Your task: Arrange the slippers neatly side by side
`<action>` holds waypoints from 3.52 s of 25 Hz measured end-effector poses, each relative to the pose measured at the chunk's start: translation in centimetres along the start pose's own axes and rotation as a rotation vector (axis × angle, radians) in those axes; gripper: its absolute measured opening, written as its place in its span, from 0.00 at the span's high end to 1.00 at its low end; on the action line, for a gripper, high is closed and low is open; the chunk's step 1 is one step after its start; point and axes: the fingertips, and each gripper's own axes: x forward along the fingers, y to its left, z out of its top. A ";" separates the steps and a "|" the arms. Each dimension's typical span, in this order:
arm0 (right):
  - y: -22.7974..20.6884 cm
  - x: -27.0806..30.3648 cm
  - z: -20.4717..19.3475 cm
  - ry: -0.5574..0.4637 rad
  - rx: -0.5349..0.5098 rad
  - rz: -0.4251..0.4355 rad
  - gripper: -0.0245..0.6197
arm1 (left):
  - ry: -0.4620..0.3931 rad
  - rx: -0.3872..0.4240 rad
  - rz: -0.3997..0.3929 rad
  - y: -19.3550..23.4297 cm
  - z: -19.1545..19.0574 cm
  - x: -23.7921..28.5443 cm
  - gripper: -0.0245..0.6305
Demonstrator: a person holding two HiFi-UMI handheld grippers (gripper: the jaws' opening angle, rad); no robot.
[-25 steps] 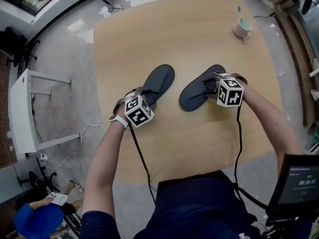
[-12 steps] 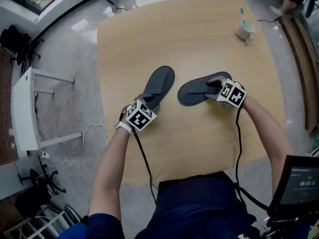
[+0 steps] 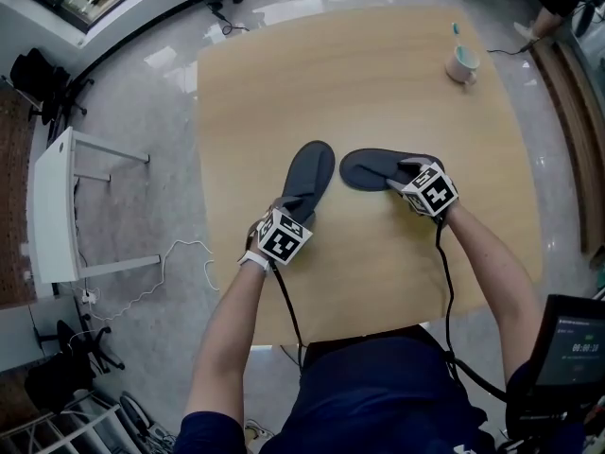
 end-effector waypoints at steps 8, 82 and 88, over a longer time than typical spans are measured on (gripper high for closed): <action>1.1 -0.9 -2.1 -0.026 0.286 -0.140 0.65 | -0.042 -0.151 0.057 -3.4 -1.6 -0.9 0.72; 14.6 -3.3 -8.2 0.106 -0.418 0.215 0.41 | 0.134 0.159 -0.144 -14.8 -2.2 0.2 0.38; 15.9 -3.7 -8.1 0.087 -0.392 0.203 0.41 | 0.120 0.122 -0.134 -15.8 -2.0 -0.2 0.38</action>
